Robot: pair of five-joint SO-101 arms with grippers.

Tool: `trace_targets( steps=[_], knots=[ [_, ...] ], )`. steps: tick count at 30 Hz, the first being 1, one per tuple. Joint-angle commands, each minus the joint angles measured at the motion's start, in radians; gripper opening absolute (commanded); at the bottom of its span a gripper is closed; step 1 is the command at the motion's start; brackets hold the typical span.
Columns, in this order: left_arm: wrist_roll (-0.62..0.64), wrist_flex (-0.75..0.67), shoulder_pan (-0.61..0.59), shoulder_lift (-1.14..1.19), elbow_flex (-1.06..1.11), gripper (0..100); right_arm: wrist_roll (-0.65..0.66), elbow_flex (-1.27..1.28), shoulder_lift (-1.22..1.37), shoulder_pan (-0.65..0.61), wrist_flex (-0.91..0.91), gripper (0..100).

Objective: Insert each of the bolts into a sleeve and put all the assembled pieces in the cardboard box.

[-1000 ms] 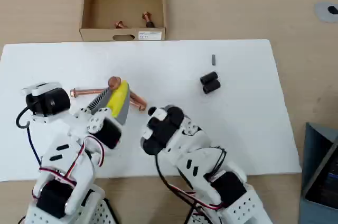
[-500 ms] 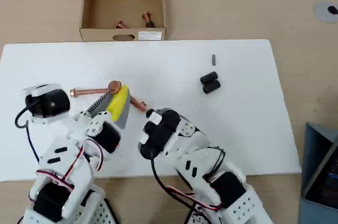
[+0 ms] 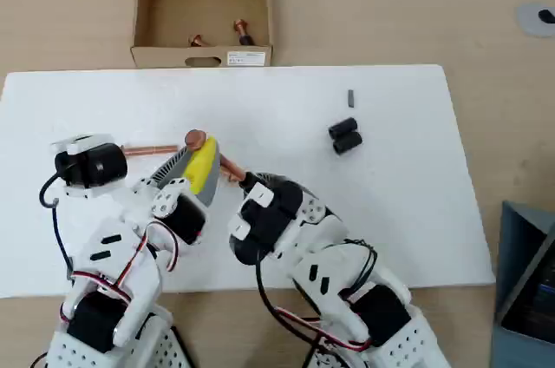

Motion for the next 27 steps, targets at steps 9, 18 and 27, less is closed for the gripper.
trace_targets(
  steps=[9, 18, 27],
  knots=[
    [0.034, 0.031, 0.038, -0.008, -0.012, 0, 0.009, -0.067, -0.143, -0.008, -0.025, 0.9],
    [0.037, 0.046, 0.057, -0.007, -0.018, 0, 0.009, -0.067, -0.143, -0.008, -0.025, 0.9],
    [0.034, 0.066, 0.178, -0.005, 0.060, 0, 0.009, -0.074, -0.143, -0.008, -0.025, 0.9]
  ],
)
